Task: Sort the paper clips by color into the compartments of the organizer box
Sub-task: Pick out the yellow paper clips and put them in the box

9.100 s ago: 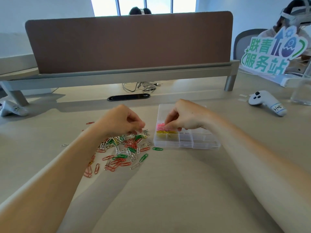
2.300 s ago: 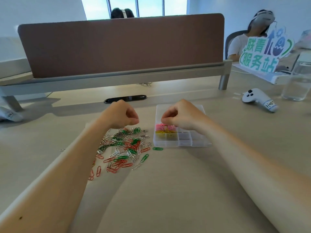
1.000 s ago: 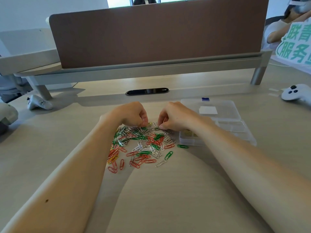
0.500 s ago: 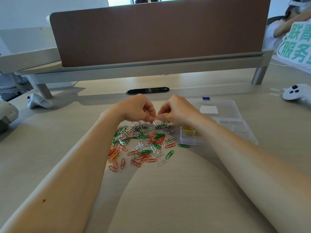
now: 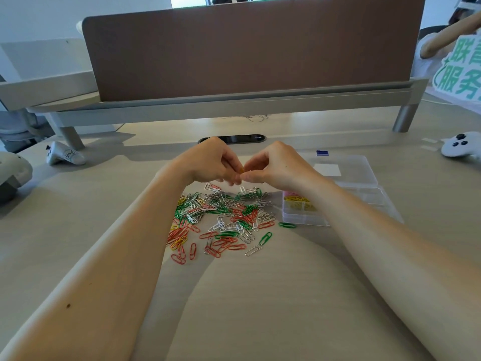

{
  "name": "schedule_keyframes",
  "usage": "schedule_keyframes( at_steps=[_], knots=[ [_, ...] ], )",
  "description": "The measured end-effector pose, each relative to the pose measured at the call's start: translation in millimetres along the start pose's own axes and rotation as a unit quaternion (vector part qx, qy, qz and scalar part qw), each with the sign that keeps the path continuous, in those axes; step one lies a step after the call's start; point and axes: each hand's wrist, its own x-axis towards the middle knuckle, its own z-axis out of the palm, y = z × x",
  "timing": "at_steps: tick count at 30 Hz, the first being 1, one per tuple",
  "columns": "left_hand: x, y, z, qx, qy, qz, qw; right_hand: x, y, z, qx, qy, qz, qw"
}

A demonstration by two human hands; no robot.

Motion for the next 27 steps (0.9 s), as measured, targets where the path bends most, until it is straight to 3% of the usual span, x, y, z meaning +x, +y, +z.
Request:
schedule_keyframes(
  at_steps=[4, 13, 17, 21, 27],
  knots=[
    [-1.4, 3.5, -1.4, -0.002, 0.005, 0.005, 1.0, 0.9, -0.4, 3.9, 0.039, 0.046, 0.01, 0.998],
    [-26.1, -1.5, -9.1, 0.058, 0.062, -0.025, 0.996, -3.5, -25.2, 19.4, 0.078, 0.041, -0.007, 0.996],
    [-51.1, -28.1, -16.5, 0.094, 0.143, -0.1, 0.98, 0.3, -39.6, 26.4, 0.078, 0.049, -0.015, 0.996],
    [-75.5, -58.1, -7.9, 0.116, 0.122, -0.171, 0.971, 5.4, -52.1, 36.3, 0.09, 0.01, -0.012, 0.996],
    [-83.2, -68.9, -5.5, 0.083, 0.124, -0.196, 0.969, 9.4, -55.8, 52.3, 0.075, -0.013, -0.029, 0.997]
  ],
)
